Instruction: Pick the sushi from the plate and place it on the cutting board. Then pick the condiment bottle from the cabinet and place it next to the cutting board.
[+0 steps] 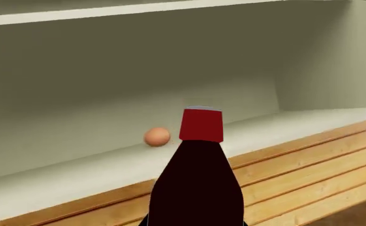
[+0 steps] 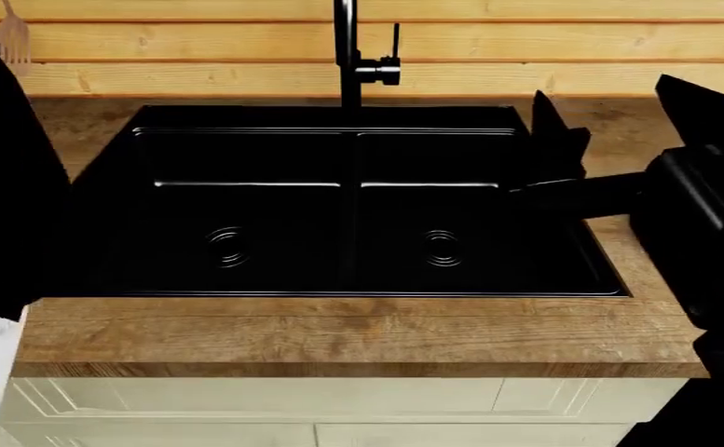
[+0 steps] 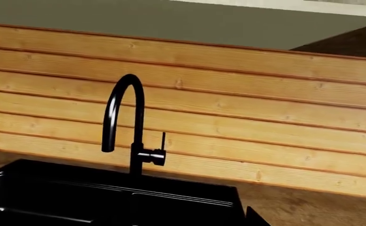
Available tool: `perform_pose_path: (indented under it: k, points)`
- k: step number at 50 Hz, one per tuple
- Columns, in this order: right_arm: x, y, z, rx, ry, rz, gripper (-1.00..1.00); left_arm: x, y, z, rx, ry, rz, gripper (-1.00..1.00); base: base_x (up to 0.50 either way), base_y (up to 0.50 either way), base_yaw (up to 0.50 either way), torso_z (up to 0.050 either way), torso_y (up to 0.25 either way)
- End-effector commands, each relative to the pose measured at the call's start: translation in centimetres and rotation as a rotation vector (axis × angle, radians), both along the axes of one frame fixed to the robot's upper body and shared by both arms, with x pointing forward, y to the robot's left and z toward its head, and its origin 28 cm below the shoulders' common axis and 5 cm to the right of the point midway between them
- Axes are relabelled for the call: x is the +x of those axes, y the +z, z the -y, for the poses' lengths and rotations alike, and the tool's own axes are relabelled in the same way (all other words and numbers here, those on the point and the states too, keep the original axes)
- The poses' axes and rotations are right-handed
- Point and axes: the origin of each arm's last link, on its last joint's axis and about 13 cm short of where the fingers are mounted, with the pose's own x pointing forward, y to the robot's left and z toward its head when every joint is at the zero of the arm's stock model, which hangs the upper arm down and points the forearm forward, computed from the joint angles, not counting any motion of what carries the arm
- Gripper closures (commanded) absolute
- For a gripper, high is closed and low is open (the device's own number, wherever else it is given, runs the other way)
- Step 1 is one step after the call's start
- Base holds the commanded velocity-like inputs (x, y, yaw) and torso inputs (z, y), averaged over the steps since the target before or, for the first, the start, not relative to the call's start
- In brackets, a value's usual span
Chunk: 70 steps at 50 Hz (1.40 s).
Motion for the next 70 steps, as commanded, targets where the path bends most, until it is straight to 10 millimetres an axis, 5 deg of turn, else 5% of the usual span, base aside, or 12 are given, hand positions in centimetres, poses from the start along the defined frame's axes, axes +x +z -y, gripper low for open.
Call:
perform_pose_path:
  k: [1, 15, 26, 46, 59, 70]
  points:
    - [-0.4, -1.4, -0.6, 0.005, -0.015, 0.042, -1.0, 2.7, -8.0, -0.3, -0.022, -0.009, -0.033, 1.0, 0.0, 0.0, 0.0, 0.0, 0.0]
    - [-0.6, -2.6, -0.8, 0.042, -0.049, 0.071, -1.0, 1.9, -17.5, 0.3, -0.004, 0.079, -0.075, 1.0, 0.0, 0.0, 0.0, 0.0, 0.0]
    - [-1.0, -3.5, -0.6, 0.05, -0.08, 0.066, -1.0, 0.5, -21.3, 0.9, 0.029, 0.127, -0.112, 1.0, 0.0, 0.0, 0.0, 0.0, 0.0]
    - [-1.2, -4.7, -0.7, 0.024, -0.057, 0.009, -1.0, -0.3, -22.9, 0.3, -0.019, 0.151, -0.125, 1.0, 0.0, -0.21, 0.0, 0.001, 0.0]
    - [2.9, -5.8, -1.8, 0.063, -0.005, 0.052, -1.0, -0.4, -23.2, -0.1, -0.046, 0.161, -0.13, 1.0, 0.0, -0.5, 0.0, 0.0, 0.0]
    - [3.4, -7.4, -1.7, 0.08, 0.004, 0.065, -1.0, -0.5, -23.4, -0.2, -0.051, 0.15, -0.132, 1.0, 0.0, -0.5, 0.0, 0.0, 0.0]
